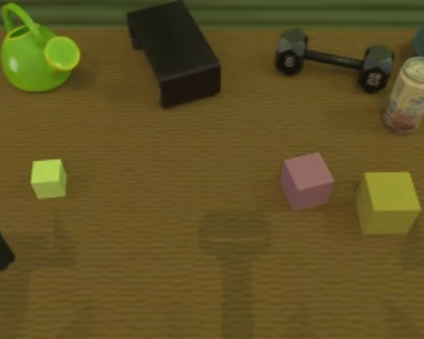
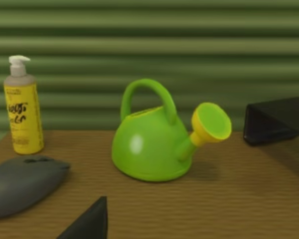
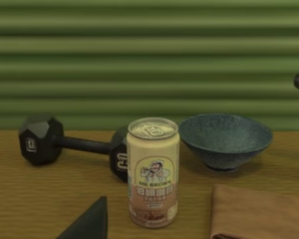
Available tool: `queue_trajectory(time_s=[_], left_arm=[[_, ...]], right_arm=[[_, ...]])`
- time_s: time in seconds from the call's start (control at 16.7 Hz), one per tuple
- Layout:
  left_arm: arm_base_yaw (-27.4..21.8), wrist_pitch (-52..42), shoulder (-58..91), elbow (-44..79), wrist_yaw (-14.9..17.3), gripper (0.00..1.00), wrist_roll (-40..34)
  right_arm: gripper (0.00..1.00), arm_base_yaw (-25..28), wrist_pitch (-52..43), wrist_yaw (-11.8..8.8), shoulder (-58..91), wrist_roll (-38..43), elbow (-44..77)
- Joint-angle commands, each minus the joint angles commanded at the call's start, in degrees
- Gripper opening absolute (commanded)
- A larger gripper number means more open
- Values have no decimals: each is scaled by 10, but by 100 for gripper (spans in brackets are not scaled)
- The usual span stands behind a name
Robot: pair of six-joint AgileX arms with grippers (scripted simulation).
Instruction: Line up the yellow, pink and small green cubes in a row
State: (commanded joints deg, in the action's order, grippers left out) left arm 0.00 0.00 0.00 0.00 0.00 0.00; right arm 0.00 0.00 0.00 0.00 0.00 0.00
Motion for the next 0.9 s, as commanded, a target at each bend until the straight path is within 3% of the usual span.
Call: queue_trajectory(time_s=[0.42, 0.9], left_arm=[[-2, -56, 90, 85, -2, 100, -12], [-20, -286, 503, 413, -1, 100, -48]], right_arm=[[100, 0, 0, 0, 0, 0, 0], [100, 0, 0, 0, 0, 0, 0]])
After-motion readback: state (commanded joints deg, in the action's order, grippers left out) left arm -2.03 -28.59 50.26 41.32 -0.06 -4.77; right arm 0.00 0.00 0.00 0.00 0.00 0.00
